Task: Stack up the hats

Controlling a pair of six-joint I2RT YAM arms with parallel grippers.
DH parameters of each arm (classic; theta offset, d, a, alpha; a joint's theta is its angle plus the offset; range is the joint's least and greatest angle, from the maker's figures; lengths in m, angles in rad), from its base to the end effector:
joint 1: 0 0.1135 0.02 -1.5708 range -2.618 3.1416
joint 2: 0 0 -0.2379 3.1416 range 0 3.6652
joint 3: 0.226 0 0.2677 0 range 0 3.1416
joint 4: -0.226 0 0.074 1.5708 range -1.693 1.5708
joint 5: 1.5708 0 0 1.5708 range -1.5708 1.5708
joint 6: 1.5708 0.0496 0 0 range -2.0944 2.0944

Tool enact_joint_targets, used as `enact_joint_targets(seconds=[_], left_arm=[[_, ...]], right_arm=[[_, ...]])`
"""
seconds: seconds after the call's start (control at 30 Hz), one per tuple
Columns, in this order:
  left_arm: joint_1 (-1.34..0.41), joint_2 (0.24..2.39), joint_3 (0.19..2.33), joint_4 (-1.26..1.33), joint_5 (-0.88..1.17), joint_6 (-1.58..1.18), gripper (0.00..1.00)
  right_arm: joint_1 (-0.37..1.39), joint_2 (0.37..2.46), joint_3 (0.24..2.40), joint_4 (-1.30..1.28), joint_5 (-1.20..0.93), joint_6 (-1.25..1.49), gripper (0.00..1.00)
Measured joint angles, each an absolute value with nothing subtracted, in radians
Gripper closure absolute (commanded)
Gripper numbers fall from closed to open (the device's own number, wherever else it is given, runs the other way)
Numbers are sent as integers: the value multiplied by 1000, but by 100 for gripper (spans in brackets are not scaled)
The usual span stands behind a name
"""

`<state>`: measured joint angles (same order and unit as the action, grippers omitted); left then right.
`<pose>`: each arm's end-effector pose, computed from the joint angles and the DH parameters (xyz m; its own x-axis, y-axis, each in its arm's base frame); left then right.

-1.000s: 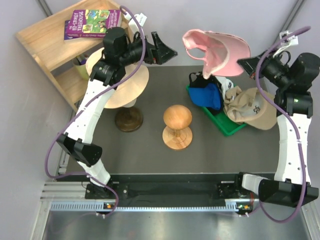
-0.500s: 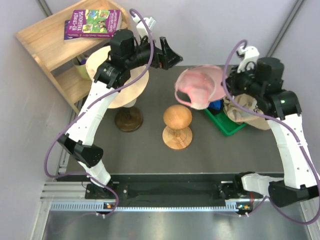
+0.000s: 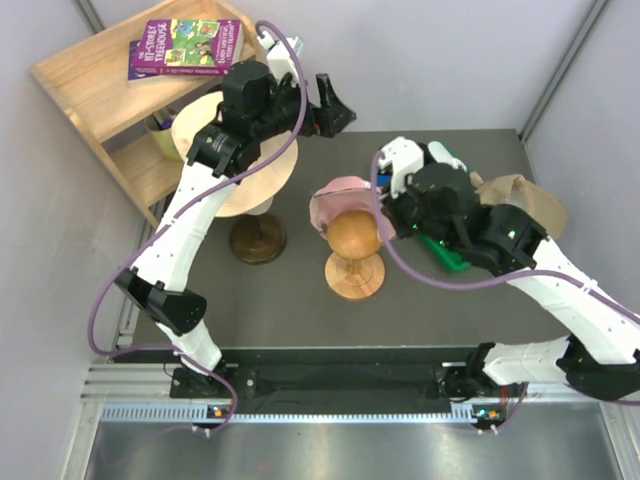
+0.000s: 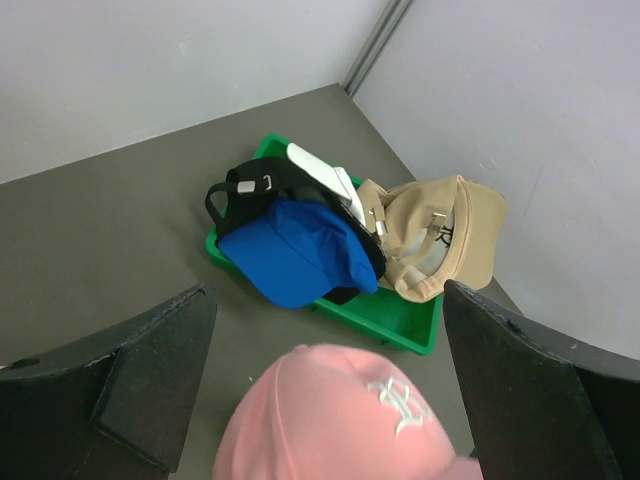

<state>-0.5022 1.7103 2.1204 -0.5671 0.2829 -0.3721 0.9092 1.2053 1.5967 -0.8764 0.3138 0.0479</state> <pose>0.3339 -0.1992 0.4891 -0.3836 -0.1876 -0.9042 0.6059 0.6878 -0.3998 0.1721 0.1961 0.4342 -0.3140 -0.3291 -0.8906 -0.5683 0.8165 -0.1014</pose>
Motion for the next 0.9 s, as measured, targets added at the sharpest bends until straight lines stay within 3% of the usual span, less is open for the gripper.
enact_joint_targets(seconds=[0.43,0.9], left_arm=[[-502,1683,2058,-585,263,-390,1],[-502,1620,1963,-588,245,-391,1]], right_arm=[[1293,1245,1473,-938,606,99,100],[1438,1282,1315,-884,728,104,100]])
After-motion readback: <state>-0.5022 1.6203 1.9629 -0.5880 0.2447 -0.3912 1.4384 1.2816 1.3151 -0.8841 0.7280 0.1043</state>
